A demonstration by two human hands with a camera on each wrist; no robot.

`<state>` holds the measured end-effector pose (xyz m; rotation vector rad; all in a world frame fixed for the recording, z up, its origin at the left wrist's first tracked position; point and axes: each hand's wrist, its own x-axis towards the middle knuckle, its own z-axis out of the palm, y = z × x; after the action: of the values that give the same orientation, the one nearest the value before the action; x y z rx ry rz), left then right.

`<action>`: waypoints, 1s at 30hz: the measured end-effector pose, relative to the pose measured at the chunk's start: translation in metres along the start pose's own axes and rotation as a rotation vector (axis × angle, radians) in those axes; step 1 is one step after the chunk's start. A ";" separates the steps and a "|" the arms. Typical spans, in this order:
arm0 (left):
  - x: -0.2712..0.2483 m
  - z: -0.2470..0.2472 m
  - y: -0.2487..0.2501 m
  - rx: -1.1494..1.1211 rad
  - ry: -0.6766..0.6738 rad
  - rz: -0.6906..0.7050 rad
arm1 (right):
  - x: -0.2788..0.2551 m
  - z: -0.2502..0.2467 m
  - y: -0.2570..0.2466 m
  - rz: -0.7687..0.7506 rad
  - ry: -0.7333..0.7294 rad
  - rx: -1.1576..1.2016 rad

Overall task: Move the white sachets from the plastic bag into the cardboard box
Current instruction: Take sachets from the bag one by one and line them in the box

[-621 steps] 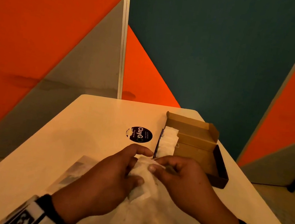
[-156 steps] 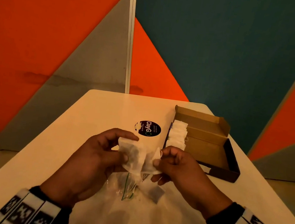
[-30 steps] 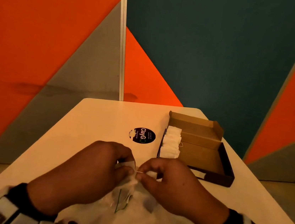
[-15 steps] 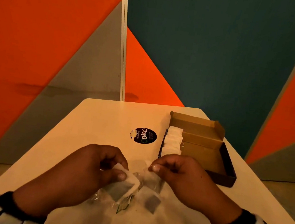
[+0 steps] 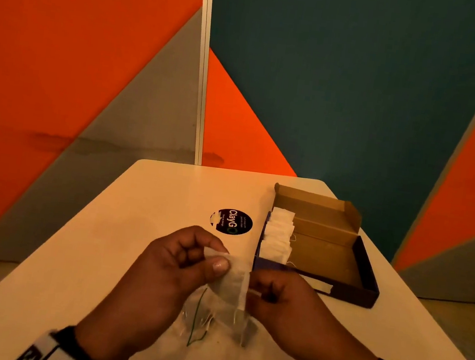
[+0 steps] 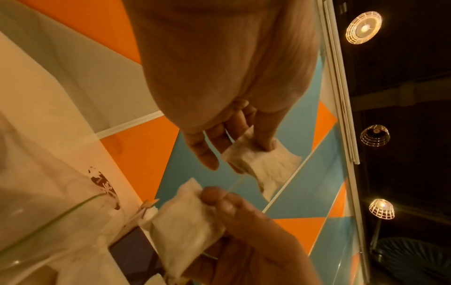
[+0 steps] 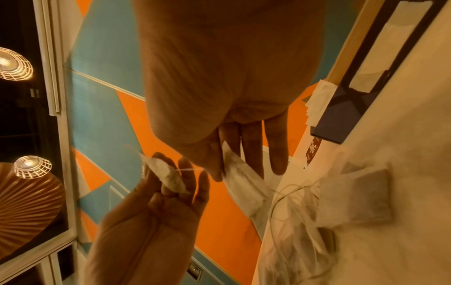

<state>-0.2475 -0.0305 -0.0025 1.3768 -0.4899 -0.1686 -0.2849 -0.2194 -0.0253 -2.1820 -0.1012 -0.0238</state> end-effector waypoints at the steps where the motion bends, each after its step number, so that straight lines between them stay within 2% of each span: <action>1: 0.000 0.001 0.001 -0.026 0.030 0.008 | 0.000 -0.001 0.003 0.019 0.030 -0.010; 4: -0.002 0.006 0.003 -0.061 0.049 0.002 | 0.005 -0.008 0.008 0.099 0.144 0.128; 6: -0.003 0.010 0.002 0.013 0.026 -0.020 | 0.006 -0.011 0.005 0.126 0.175 0.261; 11: 0.000 0.017 -0.011 0.240 0.052 -0.061 | 0.002 -0.009 -0.008 0.054 0.109 0.397; 17: 0.003 0.021 -0.023 0.418 0.168 0.014 | -0.005 -0.006 -0.016 0.011 0.066 0.442; 21: 0.001 0.022 -0.025 0.363 0.170 0.023 | -0.007 -0.006 -0.019 0.002 0.069 0.456; 30: 0.008 0.018 -0.036 0.114 0.235 -0.112 | -0.009 -0.002 -0.018 0.080 0.111 0.628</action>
<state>-0.2423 -0.0569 -0.0333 1.5141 -0.2298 -0.0693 -0.2958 -0.2113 -0.0100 -1.5515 0.0397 -0.0598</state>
